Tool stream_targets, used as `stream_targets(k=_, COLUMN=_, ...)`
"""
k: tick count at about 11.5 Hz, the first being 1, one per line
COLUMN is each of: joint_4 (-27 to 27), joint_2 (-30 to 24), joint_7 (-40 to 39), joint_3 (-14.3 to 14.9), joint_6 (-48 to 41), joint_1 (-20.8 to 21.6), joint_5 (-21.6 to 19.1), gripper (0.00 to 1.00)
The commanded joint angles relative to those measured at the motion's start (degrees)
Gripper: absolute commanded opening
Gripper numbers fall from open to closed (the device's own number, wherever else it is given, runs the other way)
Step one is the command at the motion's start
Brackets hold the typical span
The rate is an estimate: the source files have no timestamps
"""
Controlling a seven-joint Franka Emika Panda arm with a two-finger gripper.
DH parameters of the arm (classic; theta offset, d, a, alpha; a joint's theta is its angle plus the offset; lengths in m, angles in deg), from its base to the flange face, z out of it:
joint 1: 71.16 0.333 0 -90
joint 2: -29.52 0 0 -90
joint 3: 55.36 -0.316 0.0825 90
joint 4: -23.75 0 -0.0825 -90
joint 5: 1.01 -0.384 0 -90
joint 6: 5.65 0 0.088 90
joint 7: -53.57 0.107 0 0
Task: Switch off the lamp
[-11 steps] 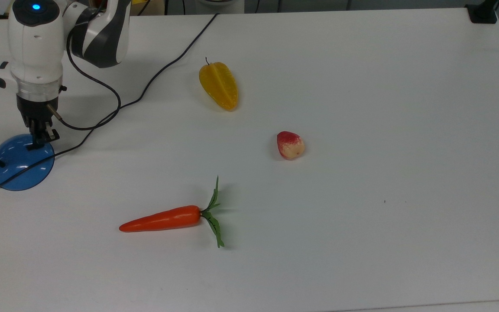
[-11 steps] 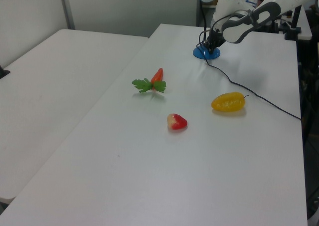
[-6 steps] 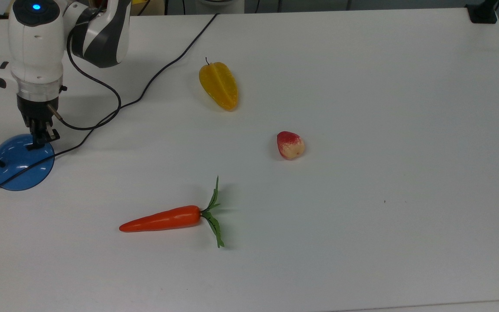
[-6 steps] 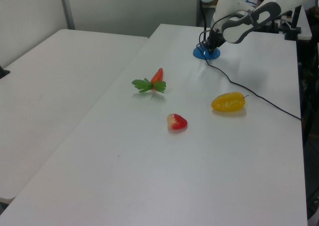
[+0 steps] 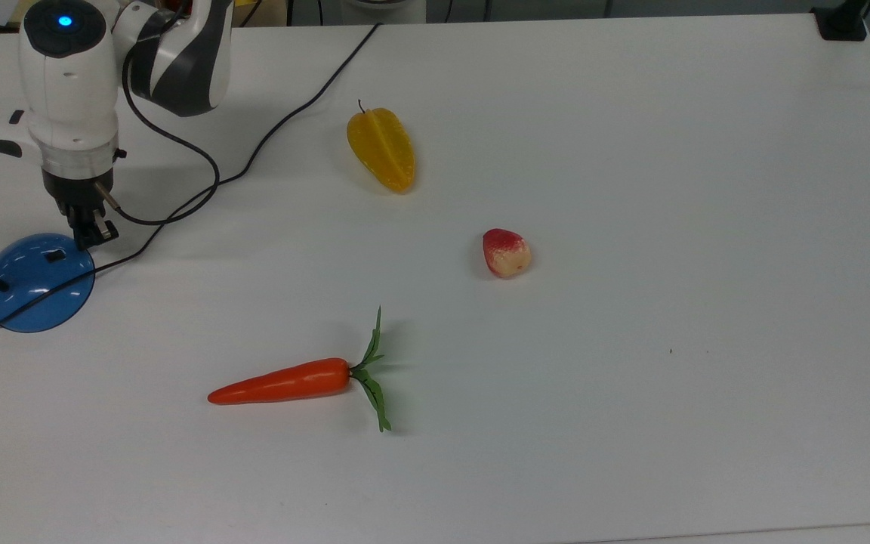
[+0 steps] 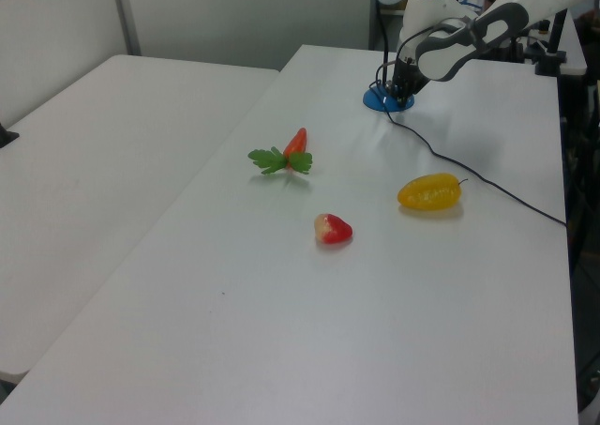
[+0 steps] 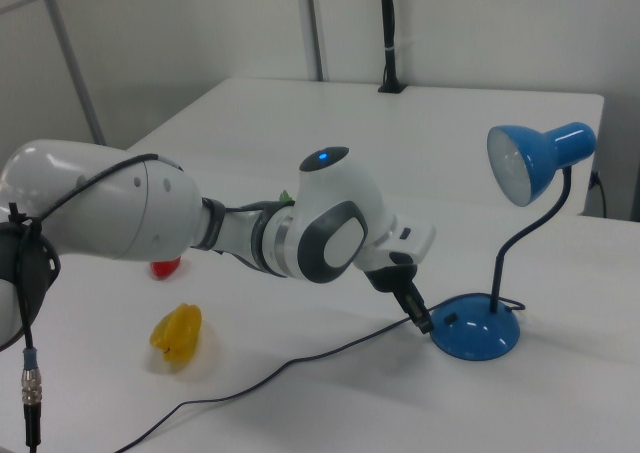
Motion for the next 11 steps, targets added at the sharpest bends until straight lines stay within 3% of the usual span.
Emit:
stream_targets(k=1, joint_4=2.43, joint_2=-6.29, joint_7=-0.60, joint_3=-0.87, joint_6=-6.42, joint_1=2.65, joint_5=-0.58, gripper=0.00)
stream_targets(k=7, joint_4=1.74, joint_2=-17.45, joint_7=-12.19, joint_3=-9.31, joint_6=-27.32, joint_1=2.83, joint_5=-7.17, gripper=0.03)
stream_targets(k=9, joint_4=1.38, joint_2=-21.05, joint_7=-16.84, joint_3=-13.17, joint_6=-36.46, joint_1=2.83, joint_5=-8.91, gripper=0.11)
stream_targets(k=11, joint_4=1.38, joint_2=-24.74, joint_7=-20.27, joint_3=-14.15, joint_6=-42.10, joint_1=3.96, joint_5=-13.75, gripper=0.20)
